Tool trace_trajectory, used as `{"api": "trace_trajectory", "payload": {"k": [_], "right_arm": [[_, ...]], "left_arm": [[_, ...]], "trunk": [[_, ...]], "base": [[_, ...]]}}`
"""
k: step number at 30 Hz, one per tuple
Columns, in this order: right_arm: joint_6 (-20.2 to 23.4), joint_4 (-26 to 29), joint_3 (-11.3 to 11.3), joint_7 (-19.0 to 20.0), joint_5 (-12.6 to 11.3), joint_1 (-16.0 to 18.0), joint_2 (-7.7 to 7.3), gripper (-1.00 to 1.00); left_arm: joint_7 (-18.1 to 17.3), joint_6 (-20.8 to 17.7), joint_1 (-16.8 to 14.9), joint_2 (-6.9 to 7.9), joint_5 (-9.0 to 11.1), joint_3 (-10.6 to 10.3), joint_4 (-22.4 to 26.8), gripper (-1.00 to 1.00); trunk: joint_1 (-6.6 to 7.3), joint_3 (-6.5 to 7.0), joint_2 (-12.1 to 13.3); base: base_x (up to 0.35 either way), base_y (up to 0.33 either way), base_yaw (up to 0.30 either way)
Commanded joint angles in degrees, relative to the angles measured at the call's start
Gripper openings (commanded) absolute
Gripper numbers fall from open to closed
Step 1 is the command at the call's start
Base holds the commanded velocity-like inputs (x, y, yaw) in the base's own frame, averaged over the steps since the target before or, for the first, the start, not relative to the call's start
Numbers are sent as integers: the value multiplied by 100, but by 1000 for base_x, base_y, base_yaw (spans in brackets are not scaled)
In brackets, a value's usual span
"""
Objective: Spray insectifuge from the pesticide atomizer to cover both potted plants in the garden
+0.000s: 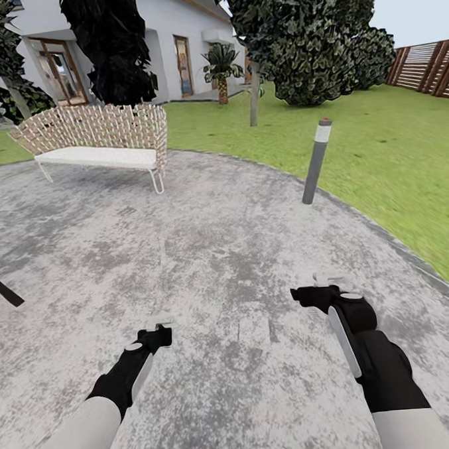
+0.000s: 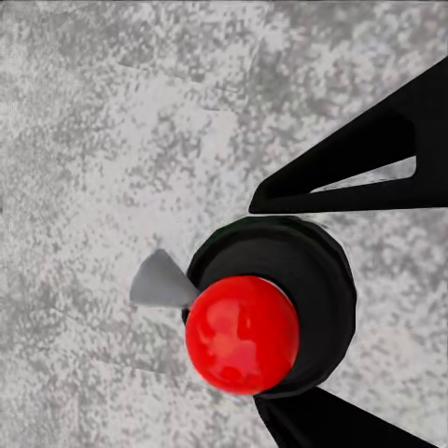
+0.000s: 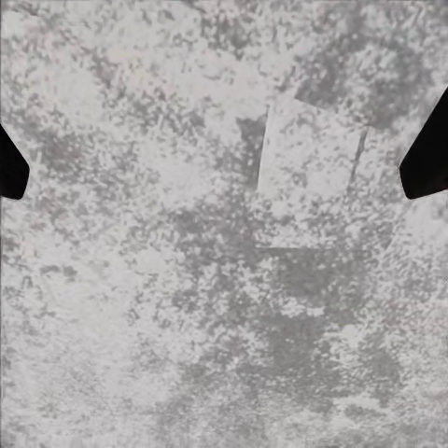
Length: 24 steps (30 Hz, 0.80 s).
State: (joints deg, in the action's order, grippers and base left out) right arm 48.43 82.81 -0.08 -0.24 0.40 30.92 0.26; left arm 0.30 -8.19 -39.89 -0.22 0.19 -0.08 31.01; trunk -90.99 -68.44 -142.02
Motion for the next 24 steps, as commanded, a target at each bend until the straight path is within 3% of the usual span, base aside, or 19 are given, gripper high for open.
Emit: {"api": "trace_trajectory", "payload": {"k": [1,10,24], "right_arm": [[27,7,-1,-3,4,2,1,100],[26,15,-9,-3,9,2,1,100],[27,14,-9,-3,13,2,1,100]], "left_arm": [[5,-33,-1,-2,0,-1,10,-100],[3,-33,-1,-4,1,-1,10,-100],[4,-33,-1,-4,1,-5,10,-100]], "trunk": [[-2,-7,-2],[-2,-14,-2],[-2,-61,-2]], "base": [[347,-33,134],[334,-146,45],[300,-215,223]]}}
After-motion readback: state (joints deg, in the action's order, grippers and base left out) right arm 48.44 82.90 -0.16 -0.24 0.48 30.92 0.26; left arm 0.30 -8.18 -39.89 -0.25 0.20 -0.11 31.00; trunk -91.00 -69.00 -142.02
